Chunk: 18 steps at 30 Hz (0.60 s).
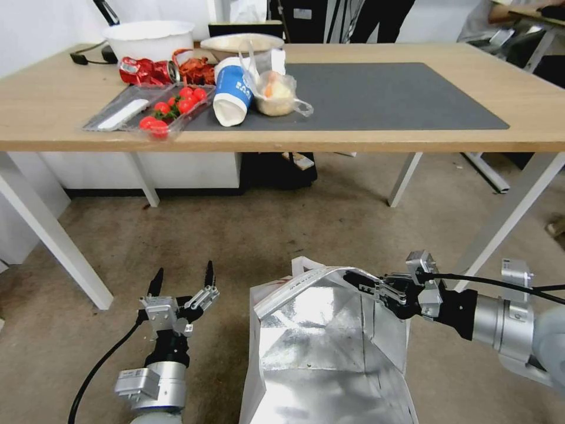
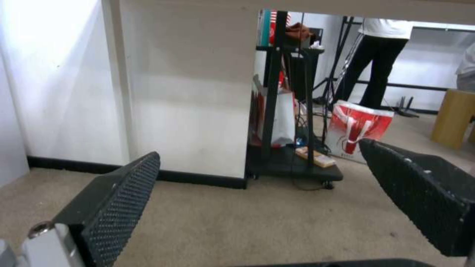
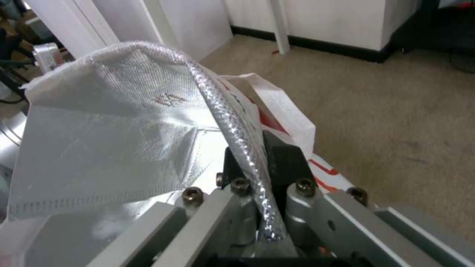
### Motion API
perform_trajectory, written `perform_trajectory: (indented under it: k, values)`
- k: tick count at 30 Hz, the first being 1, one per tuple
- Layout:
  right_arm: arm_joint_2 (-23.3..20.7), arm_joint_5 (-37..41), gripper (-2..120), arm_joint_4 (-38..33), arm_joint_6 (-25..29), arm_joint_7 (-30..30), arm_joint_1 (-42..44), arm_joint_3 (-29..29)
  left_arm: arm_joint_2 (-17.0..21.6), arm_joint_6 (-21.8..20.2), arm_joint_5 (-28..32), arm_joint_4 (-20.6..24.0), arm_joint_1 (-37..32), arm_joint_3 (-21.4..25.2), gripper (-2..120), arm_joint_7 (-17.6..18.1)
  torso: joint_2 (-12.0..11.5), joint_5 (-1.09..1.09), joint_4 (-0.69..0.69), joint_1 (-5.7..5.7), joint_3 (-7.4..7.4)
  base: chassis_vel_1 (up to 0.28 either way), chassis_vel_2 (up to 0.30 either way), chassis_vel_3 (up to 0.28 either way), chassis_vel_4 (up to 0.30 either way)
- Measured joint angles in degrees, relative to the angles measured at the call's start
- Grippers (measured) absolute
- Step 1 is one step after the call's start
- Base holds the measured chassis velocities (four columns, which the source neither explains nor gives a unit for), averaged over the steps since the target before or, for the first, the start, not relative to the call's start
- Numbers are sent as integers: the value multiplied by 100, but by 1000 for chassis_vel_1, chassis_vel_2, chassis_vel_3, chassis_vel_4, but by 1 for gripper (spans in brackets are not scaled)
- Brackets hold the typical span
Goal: Pick up the food delivery bag from the floor and place it on the table.
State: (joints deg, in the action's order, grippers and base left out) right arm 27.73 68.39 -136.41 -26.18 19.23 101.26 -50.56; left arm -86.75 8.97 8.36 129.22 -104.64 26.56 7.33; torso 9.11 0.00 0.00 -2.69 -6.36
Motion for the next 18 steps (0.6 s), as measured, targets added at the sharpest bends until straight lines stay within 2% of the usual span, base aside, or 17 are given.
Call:
perform_trajectory:
  k: [18]
  values:
    - [4, -21, 0, -67, -4, 33, 64, -85, 9, -1, -2, -1, 2, 2, 100, -4, 403, 0, 0, -90, -316, 0, 0, 0, 0]
